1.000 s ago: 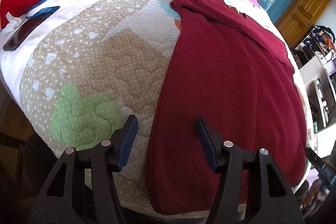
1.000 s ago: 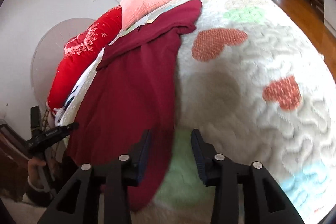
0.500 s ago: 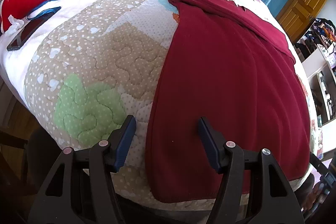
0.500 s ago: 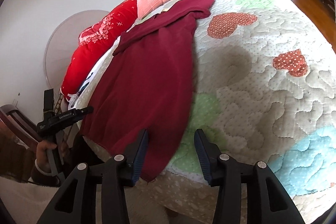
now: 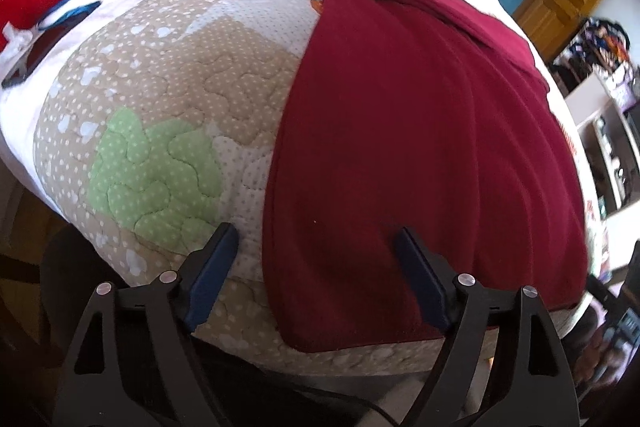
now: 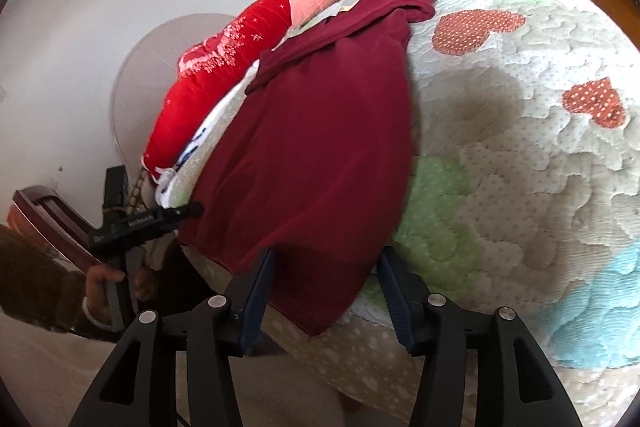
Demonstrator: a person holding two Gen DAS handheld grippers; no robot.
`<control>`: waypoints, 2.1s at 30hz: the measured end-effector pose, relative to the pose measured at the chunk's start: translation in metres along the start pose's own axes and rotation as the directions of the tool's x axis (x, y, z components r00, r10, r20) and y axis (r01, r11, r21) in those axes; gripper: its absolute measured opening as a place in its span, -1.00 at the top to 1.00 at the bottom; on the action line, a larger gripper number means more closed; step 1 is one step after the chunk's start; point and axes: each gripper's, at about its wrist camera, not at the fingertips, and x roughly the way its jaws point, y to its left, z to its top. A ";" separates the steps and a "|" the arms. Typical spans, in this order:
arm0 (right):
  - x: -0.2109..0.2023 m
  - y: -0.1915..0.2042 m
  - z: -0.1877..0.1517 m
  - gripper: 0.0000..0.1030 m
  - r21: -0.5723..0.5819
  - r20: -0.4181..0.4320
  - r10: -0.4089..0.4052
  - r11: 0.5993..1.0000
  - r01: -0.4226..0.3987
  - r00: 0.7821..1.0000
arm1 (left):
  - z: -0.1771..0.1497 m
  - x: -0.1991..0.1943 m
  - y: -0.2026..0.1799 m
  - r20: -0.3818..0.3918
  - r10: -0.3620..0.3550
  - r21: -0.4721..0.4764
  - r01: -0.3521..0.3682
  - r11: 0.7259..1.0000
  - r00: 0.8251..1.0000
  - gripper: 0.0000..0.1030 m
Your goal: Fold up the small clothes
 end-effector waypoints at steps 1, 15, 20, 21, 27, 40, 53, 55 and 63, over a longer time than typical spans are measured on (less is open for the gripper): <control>0.000 0.000 0.000 -0.01 -0.003 0.000 0.006 1.000 -0.006 1.000 | -0.001 0.000 -0.001 -0.003 0.002 0.009 -0.002 1.000 1.000 -0.62; 0.004 -0.006 0.005 -0.01 -0.006 -0.006 0.107 0.994 -0.107 0.994 | 0.004 0.007 -0.003 -0.031 0.006 0.005 -0.006 1.000 0.999 -0.68; 0.007 -0.003 0.005 -0.01 -0.031 -0.016 0.106 0.994 -0.107 0.994 | 0.005 0.010 -0.008 -0.028 0.020 0.013 -0.019 1.000 0.999 -0.68; 0.008 0.000 0.005 -0.01 -0.047 -0.020 0.101 0.994 -0.102 0.995 | 0.005 0.010 -0.009 -0.027 0.020 0.015 -0.019 1.000 0.999 -0.68; 0.021 0.009 0.005 0.30 -0.081 -0.017 0.100 0.992 -0.101 0.995 | 0.000 0.002 -0.009 0.000 0.025 0.048 -0.025 0.999 1.000 -0.19; 0.034 0.002 0.014 0.38 0.000 -0.015 0.172 0.985 -0.172 0.985 | 0.003 -0.002 -0.001 -0.017 -0.013 0.031 0.014 0.999 1.000 0.05; 0.027 0.020 0.014 0.54 -0.075 0.006 0.153 0.986 -0.152 0.988 | 0.009 -0.011 -0.004 -0.022 -0.091 0.053 0.092 0.994 0.996 0.73; 0.021 0.022 0.017 0.57 -0.084 0.029 0.162 0.984 -0.159 0.986 | 0.017 -0.018 0.005 -0.004 -0.143 0.009 0.143 0.990 0.990 0.74; 0.004 0.031 0.048 0.58 -0.085 0.132 0.242 0.969 -0.233 0.961 | 0.051 -0.027 0.019 0.092 -0.211 -0.083 0.218 0.972 0.973 0.84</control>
